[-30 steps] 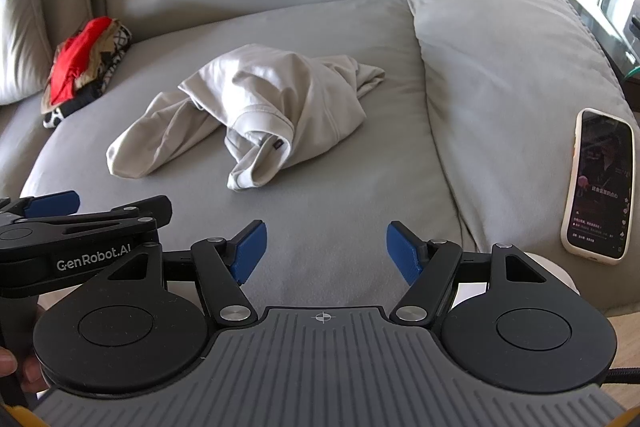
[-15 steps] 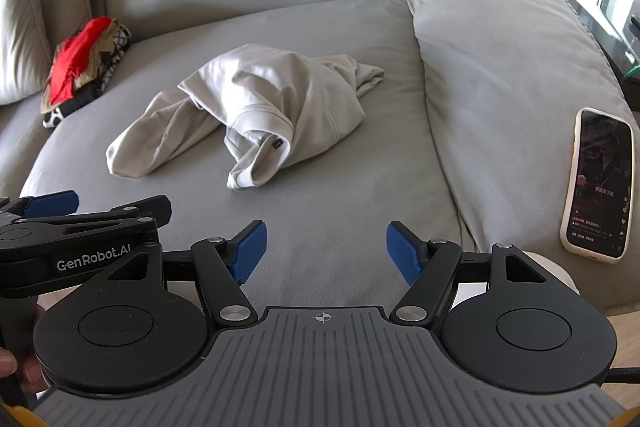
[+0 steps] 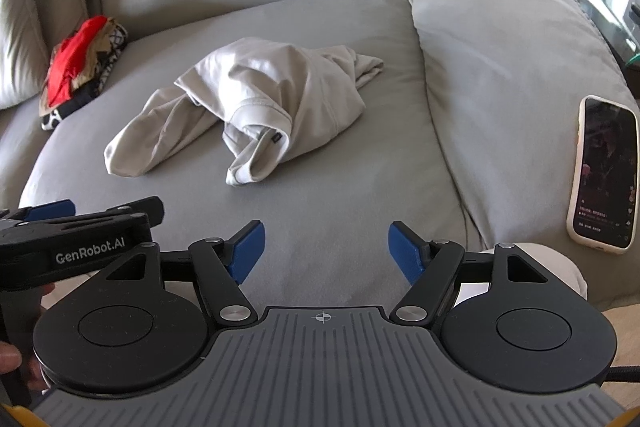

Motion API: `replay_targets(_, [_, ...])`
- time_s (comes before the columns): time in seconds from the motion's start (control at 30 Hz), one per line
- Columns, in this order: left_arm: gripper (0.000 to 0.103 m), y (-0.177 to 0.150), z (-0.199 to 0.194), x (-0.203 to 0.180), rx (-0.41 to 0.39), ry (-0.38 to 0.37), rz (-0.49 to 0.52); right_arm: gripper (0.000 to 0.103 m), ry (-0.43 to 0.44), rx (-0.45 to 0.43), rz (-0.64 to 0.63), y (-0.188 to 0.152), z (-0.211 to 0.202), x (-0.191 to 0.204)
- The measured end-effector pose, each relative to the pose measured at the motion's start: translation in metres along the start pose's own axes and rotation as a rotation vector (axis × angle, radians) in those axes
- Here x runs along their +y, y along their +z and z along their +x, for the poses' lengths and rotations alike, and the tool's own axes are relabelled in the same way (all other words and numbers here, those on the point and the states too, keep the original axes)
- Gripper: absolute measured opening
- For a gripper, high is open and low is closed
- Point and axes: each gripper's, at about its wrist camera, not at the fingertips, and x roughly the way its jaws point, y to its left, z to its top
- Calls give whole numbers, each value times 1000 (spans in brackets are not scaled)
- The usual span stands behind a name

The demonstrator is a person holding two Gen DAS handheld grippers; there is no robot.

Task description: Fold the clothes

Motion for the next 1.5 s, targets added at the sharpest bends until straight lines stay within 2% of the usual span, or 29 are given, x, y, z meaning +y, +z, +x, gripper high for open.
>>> replay_targets(0.13, [98, 1, 10, 12, 14, 4, -33, 74, 6, 7, 7, 1, 5, 2])
replay_targets(0.27, [96, 2, 17, 31, 11, -22, -147, 74, 9, 16, 5, 1, 10, 4])
replay_targets(0.4, [97, 2, 21, 34, -30, 6, -120, 74, 7, 13, 9, 3, 13, 4])
replay_targets(0.53, [100, 4, 24, 36, -39, -7, -106, 74, 9, 9, 6, 5, 16, 4])
replay_targets(0.67, [100, 2, 28, 38, -36, -52, -126, 74, 7, -5, 5, 10, 20, 2])
replay_targets(0.73, [100, 3, 29, 39, -31, -80, -127, 74, 19, -39, 8, 15, 22, 0])
replay_targets(0.83, [99, 7, 32, 37, -26, 1, -101, 74, 40, -93, -2, 25, 27, -1])
replay_targets(0.87, [96, 8, 32, 38, -34, 21, -94, 74, 50, -99, -12, 30, 32, 1])
replay_targets(0.93, [93, 11, 32, 44, -47, 35, -100, 74, 73, -110, -48, 36, 42, 6])
replay_targets(1.07, [88, 17, 29, 64, -69, 31, -174, 74, 108, -164, -147, 49, 66, 23])
replay_targets(1.2, [87, 24, 30, 85, -103, 86, -255, 74, 145, -243, -246, 65, 83, 53])
replay_targets(1.3, [87, 29, 39, 100, -84, 106, -315, 72, 163, -236, -361, 78, 101, 84])
replay_targets(1.4, [87, 34, 50, 110, -61, 122, -338, 72, 118, -208, -497, 86, 126, 115])
replay_targets(1.5, [87, 34, 59, 121, -49, 136, -383, 74, 38, -194, -573, 89, 149, 136])
